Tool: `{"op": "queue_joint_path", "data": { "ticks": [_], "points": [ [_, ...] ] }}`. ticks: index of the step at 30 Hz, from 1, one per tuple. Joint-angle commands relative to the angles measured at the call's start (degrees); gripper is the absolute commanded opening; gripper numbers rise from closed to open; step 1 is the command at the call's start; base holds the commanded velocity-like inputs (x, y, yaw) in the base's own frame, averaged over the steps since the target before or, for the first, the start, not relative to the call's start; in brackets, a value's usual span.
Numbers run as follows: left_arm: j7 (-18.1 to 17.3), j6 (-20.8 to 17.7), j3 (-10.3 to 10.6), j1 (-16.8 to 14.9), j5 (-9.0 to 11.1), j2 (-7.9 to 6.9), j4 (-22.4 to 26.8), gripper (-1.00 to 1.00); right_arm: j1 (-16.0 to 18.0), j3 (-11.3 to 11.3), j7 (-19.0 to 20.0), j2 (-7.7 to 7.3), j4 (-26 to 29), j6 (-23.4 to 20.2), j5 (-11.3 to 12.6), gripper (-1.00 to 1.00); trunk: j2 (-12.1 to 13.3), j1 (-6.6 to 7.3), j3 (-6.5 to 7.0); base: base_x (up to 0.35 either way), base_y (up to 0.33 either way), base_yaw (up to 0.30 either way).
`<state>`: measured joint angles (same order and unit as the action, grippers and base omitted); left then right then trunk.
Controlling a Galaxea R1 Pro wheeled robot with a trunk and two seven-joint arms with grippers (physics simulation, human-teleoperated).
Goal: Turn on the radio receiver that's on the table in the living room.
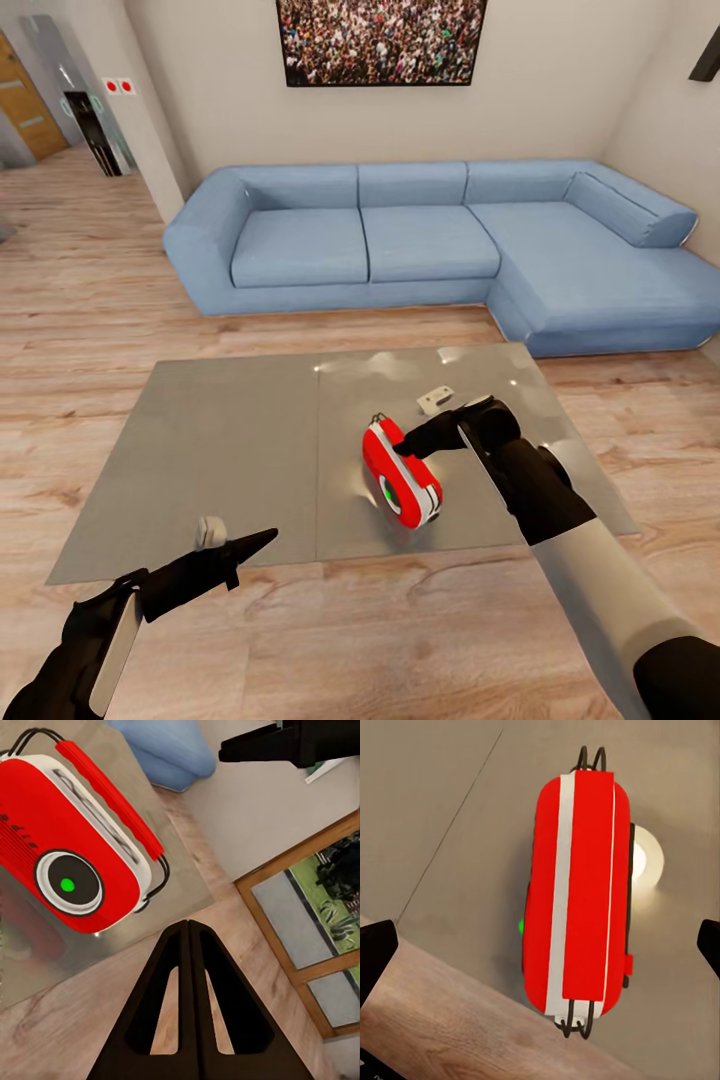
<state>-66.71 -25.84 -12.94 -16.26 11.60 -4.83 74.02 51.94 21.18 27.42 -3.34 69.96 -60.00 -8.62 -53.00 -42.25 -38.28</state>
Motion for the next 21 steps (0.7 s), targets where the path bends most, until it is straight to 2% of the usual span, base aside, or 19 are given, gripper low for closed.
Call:
{"op": "queue_joint_path", "data": {
  "ticks": [1, 21],
  "points": [
    [0.0, 0.0, 0.0, 0.0, 0.0, 0.00, 0.0, -1.00, 0.0, 0.0, 0.0, -0.03, 0.0, 0.0, 0.0, 1.00, 0.0, 0.00, 0.09, -0.001, 0.000, 0.080],
    [0.1, -0.1, 0.0, 0.0, 0.0, 0.00, -0.1, -1.00, 0.0, -0.1, -0.1, -0.15, 0.0, 0.0, 0.0, 1.00, 0.0, 0.00, 1.60, 0.000, 0.000, 0.086]
  ]
}}
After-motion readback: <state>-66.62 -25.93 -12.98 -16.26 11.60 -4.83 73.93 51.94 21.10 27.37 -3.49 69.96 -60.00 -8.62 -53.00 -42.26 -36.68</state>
